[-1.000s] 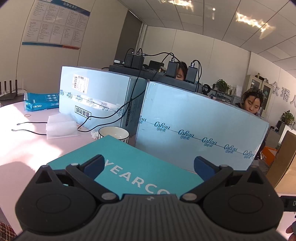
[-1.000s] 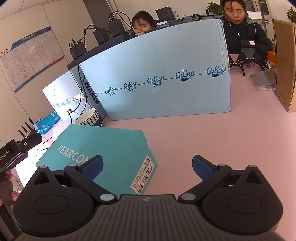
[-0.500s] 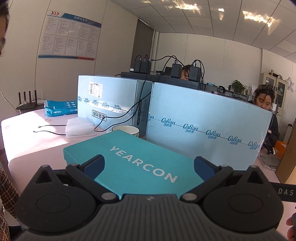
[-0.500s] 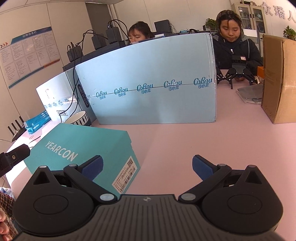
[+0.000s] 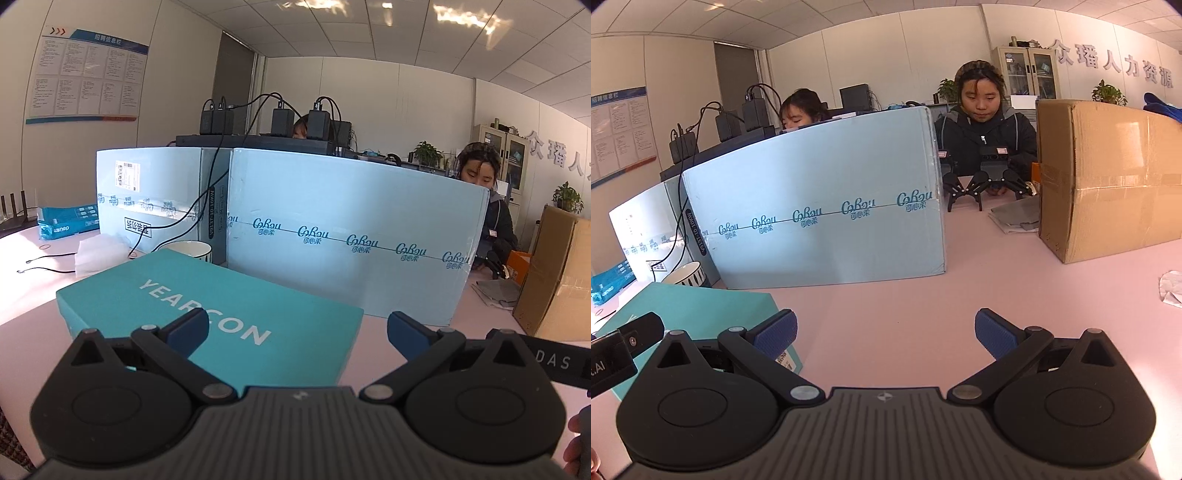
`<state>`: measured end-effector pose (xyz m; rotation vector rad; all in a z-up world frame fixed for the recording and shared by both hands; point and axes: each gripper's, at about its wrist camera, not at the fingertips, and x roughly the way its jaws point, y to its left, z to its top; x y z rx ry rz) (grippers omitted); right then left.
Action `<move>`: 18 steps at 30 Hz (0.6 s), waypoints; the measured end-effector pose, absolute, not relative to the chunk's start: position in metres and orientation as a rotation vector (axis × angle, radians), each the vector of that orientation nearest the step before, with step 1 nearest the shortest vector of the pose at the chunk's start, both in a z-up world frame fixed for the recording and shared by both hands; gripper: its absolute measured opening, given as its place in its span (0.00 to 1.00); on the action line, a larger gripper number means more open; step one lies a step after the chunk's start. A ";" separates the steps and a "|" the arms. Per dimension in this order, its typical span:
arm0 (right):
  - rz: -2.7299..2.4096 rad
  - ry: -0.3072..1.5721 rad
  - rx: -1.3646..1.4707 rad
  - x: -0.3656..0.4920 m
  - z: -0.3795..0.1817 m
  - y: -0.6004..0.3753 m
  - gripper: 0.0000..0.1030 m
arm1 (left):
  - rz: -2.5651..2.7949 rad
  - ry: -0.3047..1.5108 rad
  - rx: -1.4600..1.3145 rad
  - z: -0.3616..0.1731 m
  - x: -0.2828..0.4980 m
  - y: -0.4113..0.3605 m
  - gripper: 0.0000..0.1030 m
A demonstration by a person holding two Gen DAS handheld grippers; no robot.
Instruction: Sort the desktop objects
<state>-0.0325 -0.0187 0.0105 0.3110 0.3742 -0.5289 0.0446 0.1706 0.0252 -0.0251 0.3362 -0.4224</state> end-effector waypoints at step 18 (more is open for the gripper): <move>-0.755 0.367 0.298 -0.080 -0.022 -0.084 1.00 | -0.604 0.350 0.057 -0.015 0.015 0.078 1.00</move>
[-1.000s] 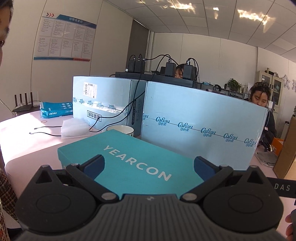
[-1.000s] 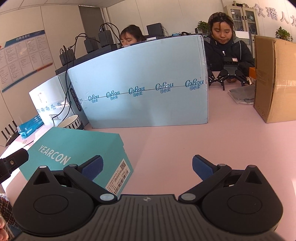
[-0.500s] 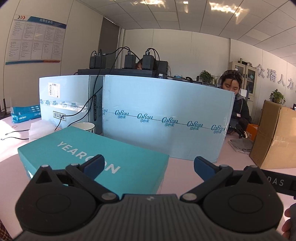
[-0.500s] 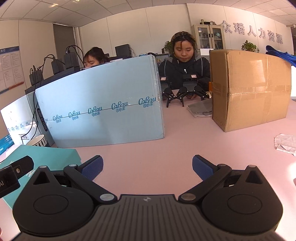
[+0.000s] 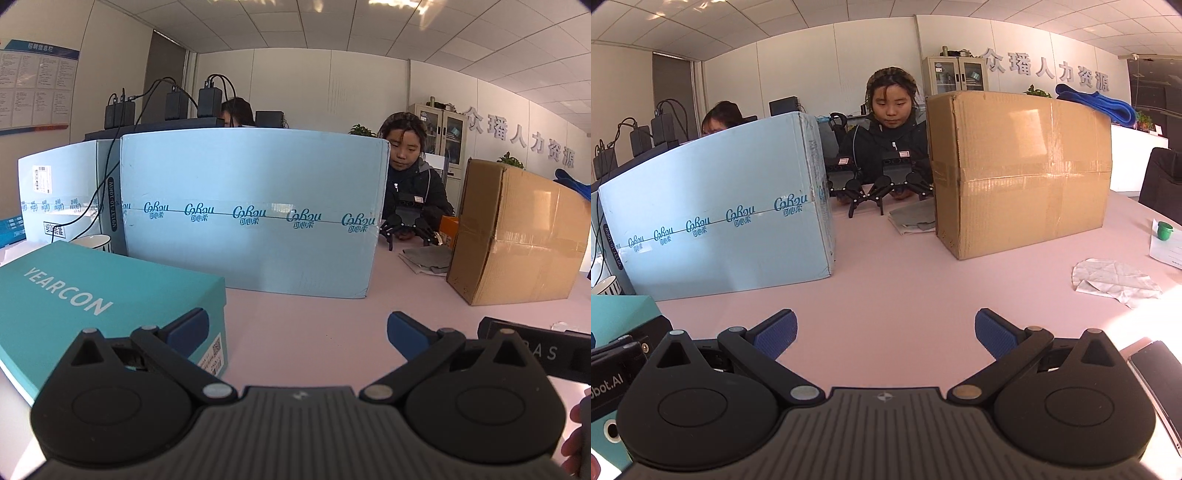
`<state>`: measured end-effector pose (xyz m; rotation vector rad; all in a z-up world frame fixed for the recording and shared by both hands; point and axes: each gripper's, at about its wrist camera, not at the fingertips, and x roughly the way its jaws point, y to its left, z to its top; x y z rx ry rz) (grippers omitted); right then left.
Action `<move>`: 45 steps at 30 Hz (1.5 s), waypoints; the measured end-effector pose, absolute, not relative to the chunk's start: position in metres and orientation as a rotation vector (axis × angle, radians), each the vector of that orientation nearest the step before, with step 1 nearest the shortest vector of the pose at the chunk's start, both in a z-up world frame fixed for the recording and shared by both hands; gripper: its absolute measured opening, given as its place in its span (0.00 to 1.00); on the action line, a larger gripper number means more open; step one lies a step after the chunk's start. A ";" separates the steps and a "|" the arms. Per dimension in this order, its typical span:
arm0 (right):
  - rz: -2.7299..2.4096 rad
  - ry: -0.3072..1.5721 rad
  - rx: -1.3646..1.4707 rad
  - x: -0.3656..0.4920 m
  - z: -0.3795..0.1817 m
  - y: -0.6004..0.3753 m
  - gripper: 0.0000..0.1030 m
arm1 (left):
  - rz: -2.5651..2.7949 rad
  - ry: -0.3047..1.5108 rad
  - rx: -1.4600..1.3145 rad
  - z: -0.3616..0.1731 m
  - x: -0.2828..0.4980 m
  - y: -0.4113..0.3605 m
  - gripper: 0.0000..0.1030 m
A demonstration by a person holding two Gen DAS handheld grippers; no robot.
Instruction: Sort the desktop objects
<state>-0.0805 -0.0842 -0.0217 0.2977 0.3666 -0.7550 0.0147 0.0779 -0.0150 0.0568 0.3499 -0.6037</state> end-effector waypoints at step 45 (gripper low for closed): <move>-0.819 0.599 0.325 -0.038 -0.128 -0.126 1.00 | -0.600 0.639 0.205 -0.114 0.076 0.043 1.00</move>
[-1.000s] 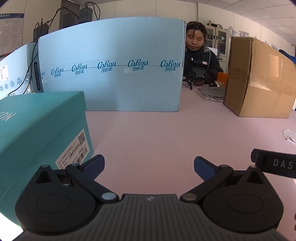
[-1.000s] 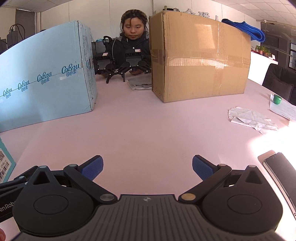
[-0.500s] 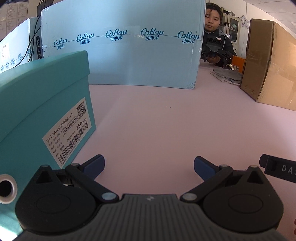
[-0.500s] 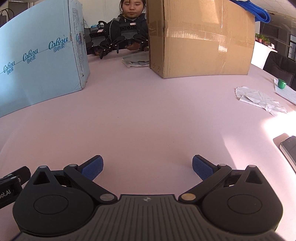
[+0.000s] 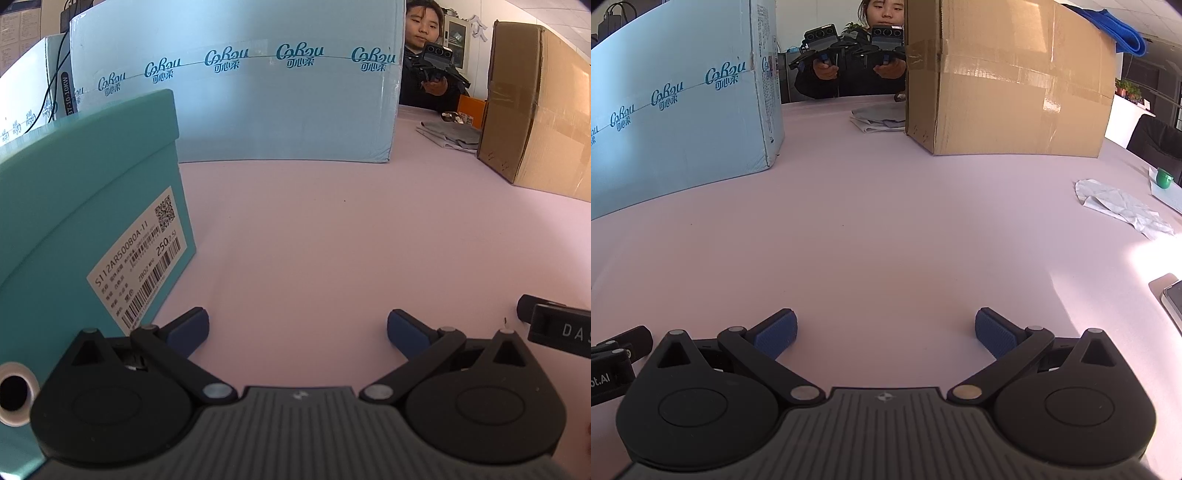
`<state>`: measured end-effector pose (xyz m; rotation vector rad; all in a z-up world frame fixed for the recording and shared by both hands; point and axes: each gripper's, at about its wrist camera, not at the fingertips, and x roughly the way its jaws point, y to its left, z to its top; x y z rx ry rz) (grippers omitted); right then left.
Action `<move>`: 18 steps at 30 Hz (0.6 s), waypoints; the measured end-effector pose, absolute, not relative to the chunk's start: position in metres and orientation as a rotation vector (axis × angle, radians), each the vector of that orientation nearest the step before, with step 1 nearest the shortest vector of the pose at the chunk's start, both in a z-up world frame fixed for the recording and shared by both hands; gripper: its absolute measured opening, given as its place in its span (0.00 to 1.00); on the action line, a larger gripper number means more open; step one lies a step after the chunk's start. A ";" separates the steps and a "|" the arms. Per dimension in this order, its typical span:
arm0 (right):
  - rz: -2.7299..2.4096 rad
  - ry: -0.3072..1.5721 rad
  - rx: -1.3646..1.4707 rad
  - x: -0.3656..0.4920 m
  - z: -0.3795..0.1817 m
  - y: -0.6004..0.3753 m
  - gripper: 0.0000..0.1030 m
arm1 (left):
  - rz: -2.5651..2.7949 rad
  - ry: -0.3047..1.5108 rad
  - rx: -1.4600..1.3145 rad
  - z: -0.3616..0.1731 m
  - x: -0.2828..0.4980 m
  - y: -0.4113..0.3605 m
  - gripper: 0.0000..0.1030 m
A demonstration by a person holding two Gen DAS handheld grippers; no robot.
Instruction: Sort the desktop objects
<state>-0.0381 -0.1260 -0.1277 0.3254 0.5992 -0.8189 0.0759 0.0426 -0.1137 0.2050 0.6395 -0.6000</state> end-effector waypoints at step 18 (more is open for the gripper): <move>-0.819 0.599 0.322 -0.036 -0.127 -0.127 1.00 | -0.598 0.637 0.208 -0.113 0.075 0.043 1.00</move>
